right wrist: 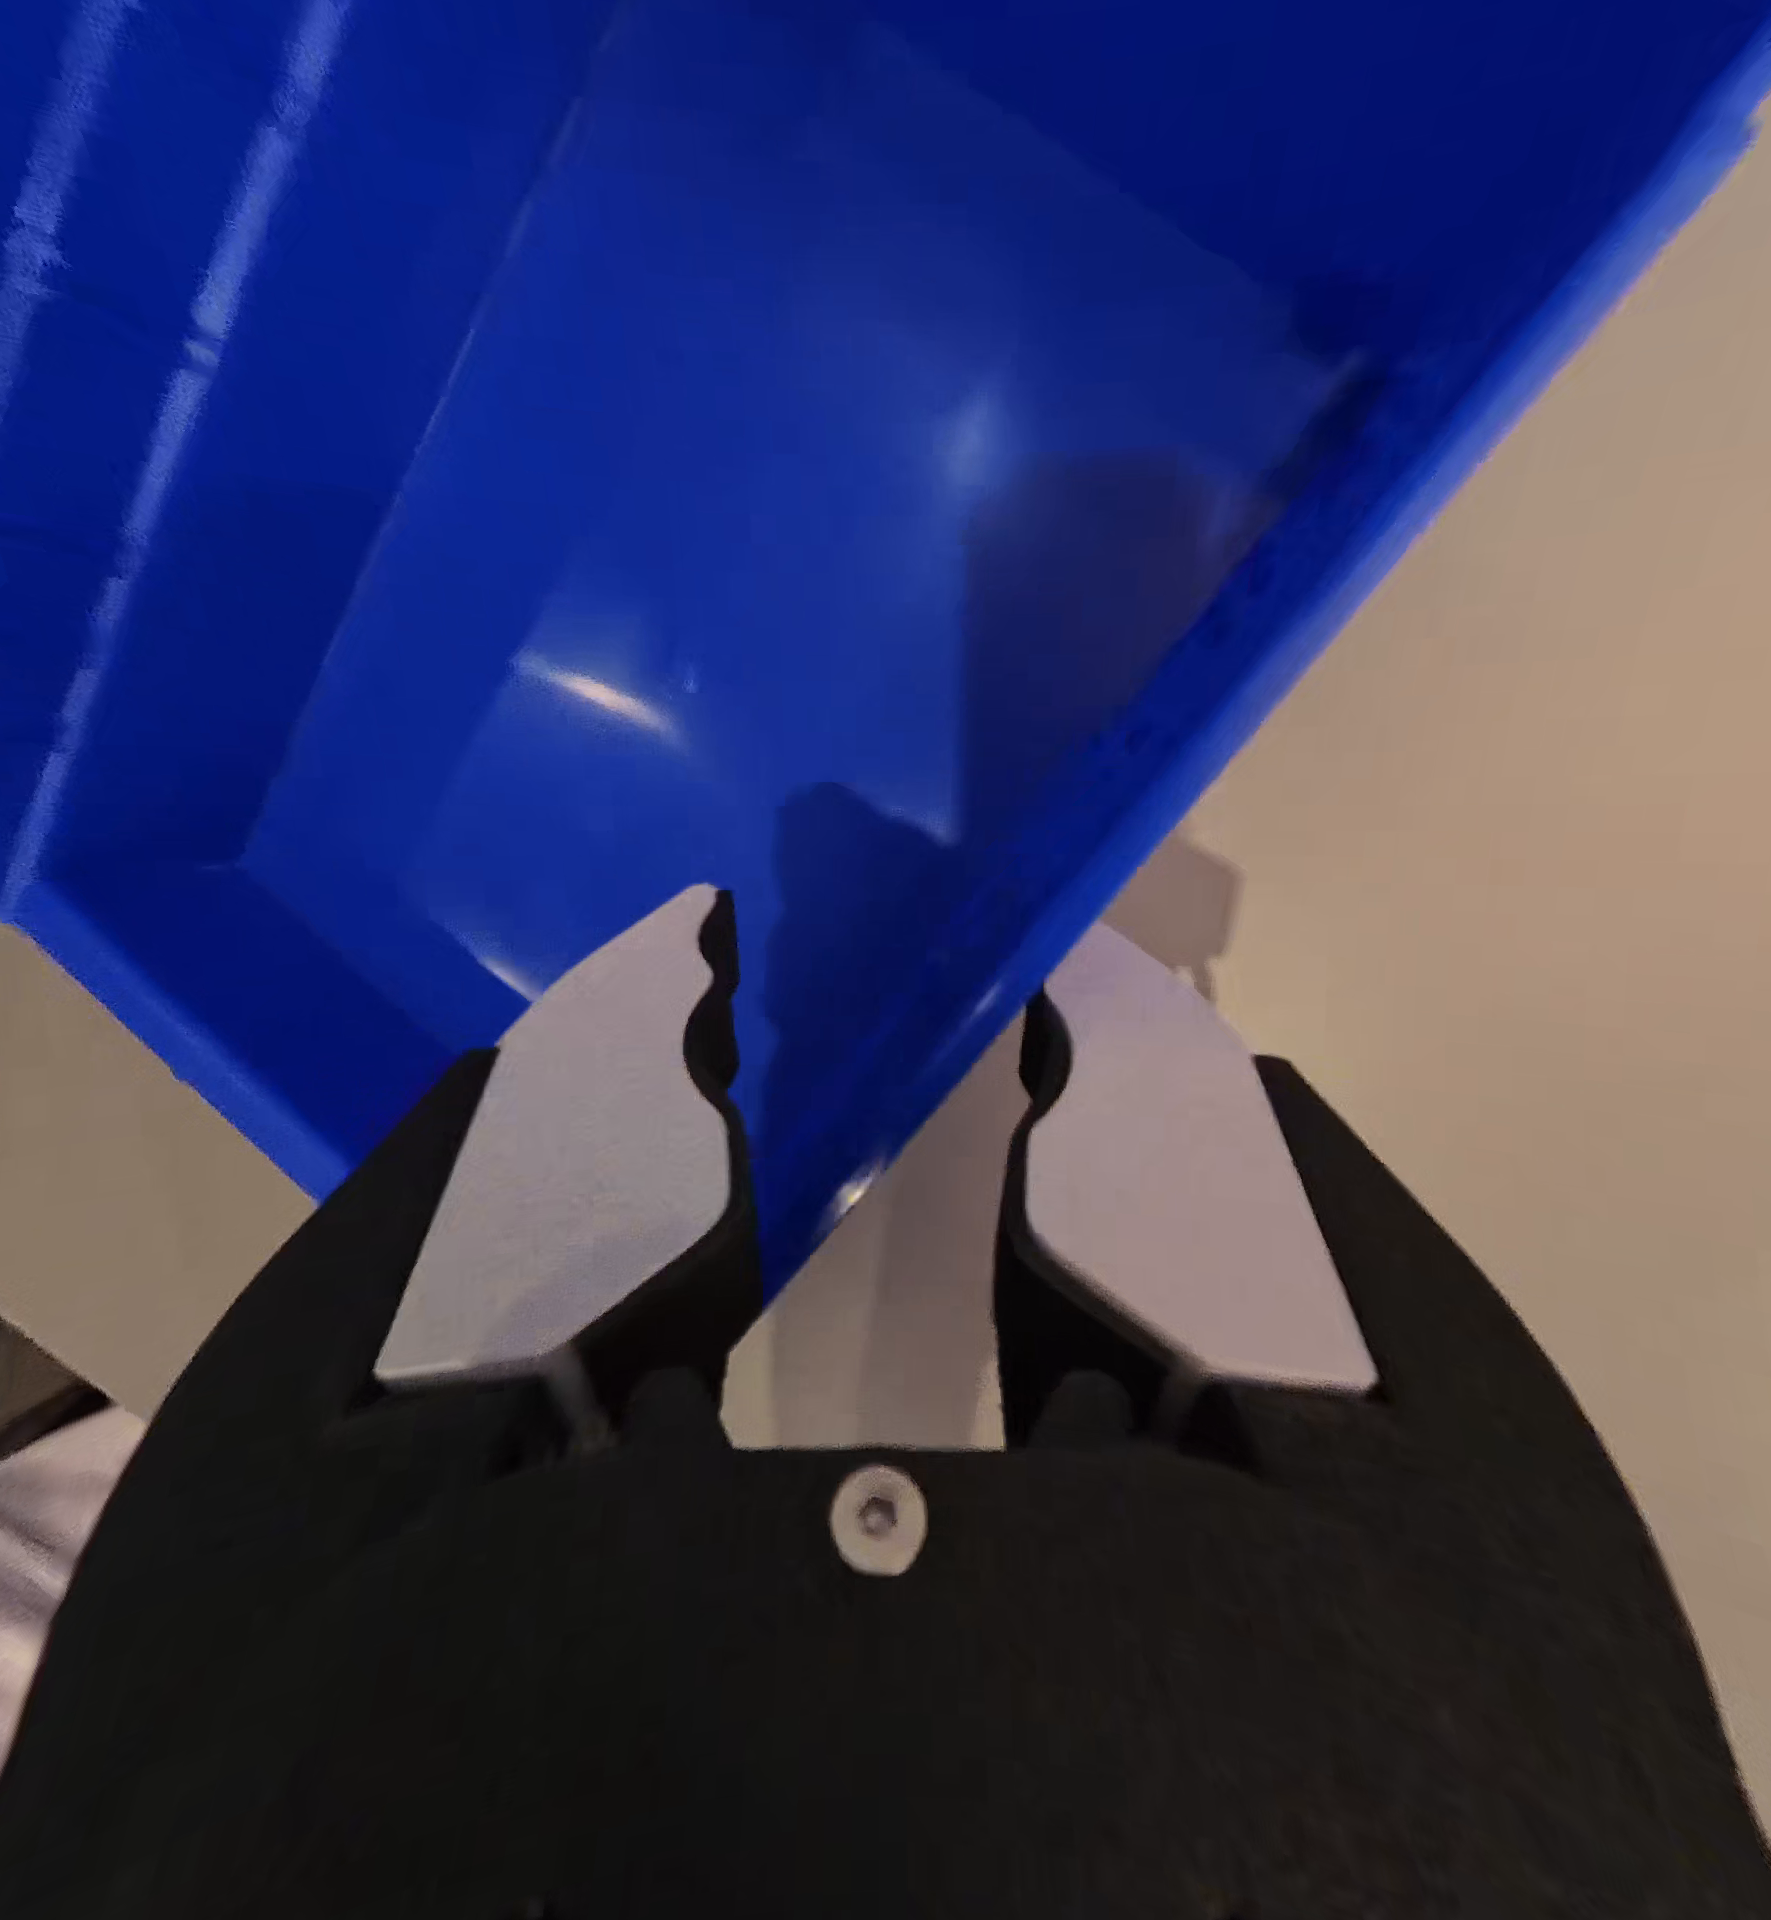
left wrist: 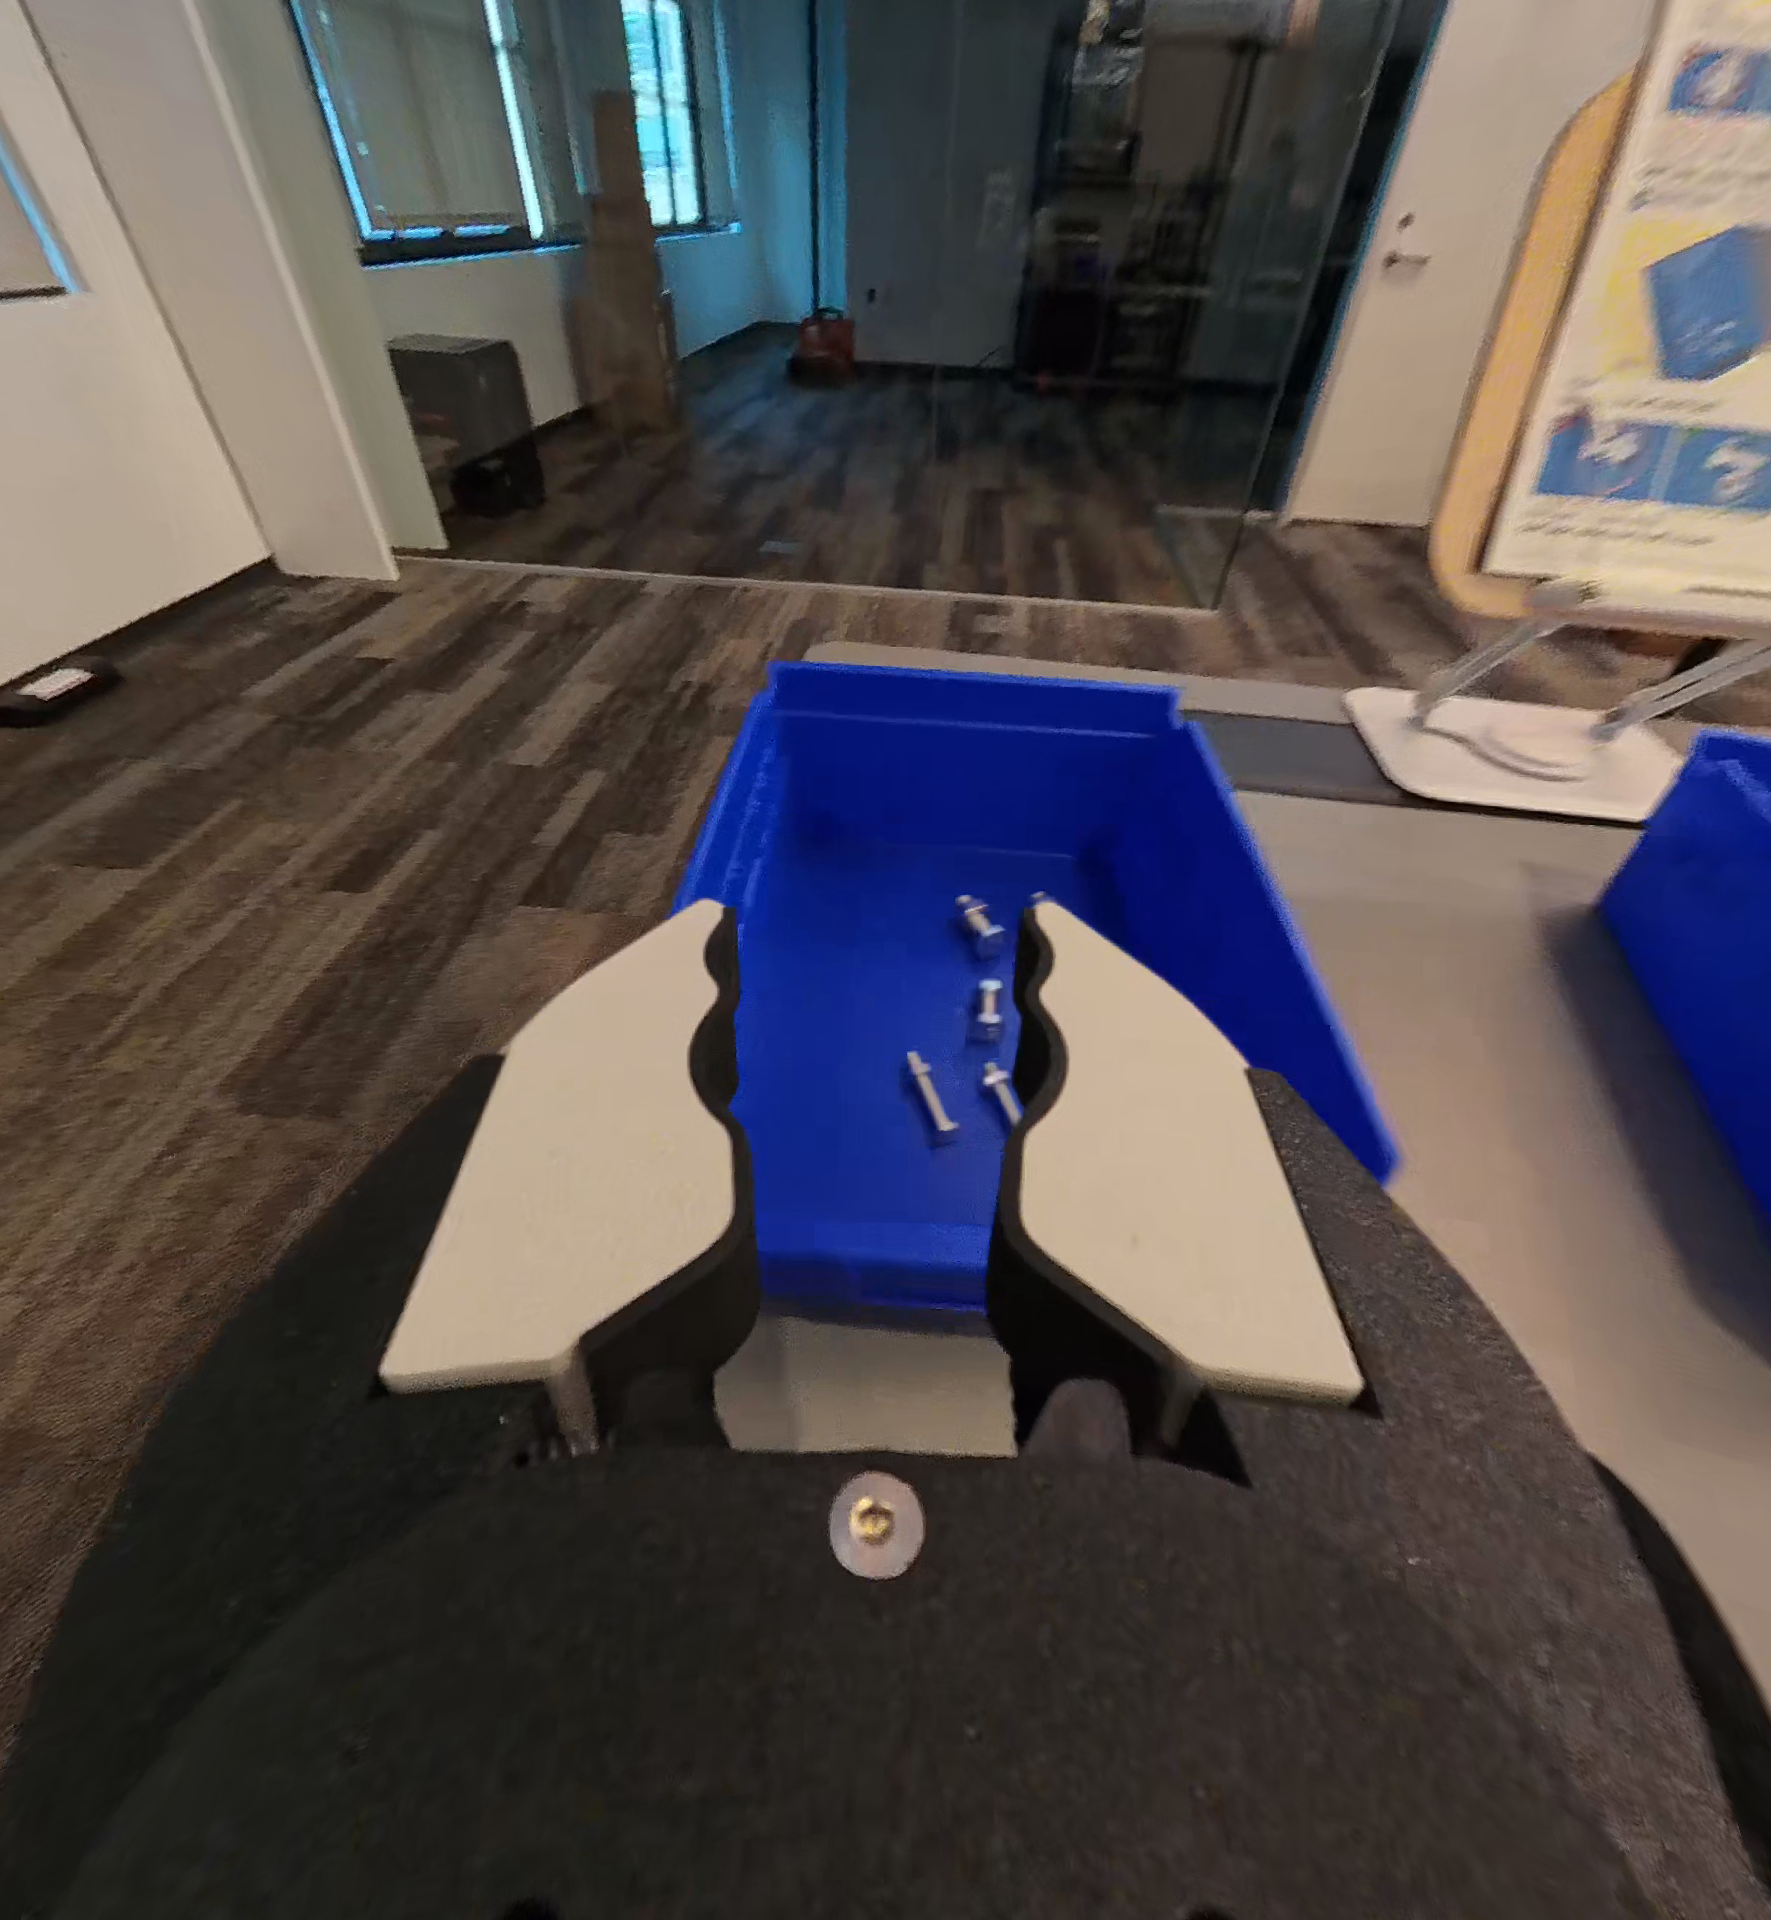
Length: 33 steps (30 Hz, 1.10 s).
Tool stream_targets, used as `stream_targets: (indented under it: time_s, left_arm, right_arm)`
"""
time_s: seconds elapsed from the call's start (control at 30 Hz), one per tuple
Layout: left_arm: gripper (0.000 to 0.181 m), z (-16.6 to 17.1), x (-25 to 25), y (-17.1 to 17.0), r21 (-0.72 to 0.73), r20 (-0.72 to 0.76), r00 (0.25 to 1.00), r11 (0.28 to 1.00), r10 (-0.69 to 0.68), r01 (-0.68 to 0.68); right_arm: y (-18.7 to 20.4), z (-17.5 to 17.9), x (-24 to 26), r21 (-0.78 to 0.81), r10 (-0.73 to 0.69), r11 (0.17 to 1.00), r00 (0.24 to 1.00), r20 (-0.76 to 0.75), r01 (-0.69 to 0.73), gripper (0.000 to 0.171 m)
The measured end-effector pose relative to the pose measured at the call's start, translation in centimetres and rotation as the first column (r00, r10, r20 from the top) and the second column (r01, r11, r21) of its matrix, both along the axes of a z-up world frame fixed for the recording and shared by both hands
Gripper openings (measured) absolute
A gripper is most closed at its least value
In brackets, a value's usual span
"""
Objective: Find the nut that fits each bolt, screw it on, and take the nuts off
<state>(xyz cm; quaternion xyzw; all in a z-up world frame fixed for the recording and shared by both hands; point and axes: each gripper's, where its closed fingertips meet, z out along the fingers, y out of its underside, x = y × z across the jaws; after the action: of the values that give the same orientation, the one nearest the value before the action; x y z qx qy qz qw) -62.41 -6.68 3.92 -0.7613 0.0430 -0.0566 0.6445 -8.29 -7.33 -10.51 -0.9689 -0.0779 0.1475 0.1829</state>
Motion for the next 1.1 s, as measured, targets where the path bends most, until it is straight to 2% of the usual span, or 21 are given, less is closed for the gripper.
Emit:
stream_targets:
  time_s: [0.17,0.27,0.63,1.1]
  left_arm:
    - [0.049,1.9,3.6,-3.5,0.111,0.033,0.996,0.991,-0.082,0.078]
    - [0.038,1.7,5.2,-4.4,0.117,0.072,0.99,0.987,-0.119,0.11]
    - [0.038,0.0,8.5,-4.5,0.057,0.029,0.984,0.983,-0.177,0.176]
    - [0.038,-0.6,9.7,-3.7,0.029,-0.012,0.99,0.99,-0.14,0.14]
  right_arm:
    - [0.3,-0.8,3.1,-0.115,0.032,0.993,0.98,0.199,-0.009,0.023]
    - [0.4,-0.8,4.9,-0.159,0.045,0.987,0.975,0.217,-0.011,0.008]
    - [0.8,-0.9,11.6,-0.179,0.057,0.984,0.984,0.167,-0.026,0.005]
    - [-0.8,-1.0,24.5,-0.171,-0.096,0.978,0.986,0.137,0.118,0.006]
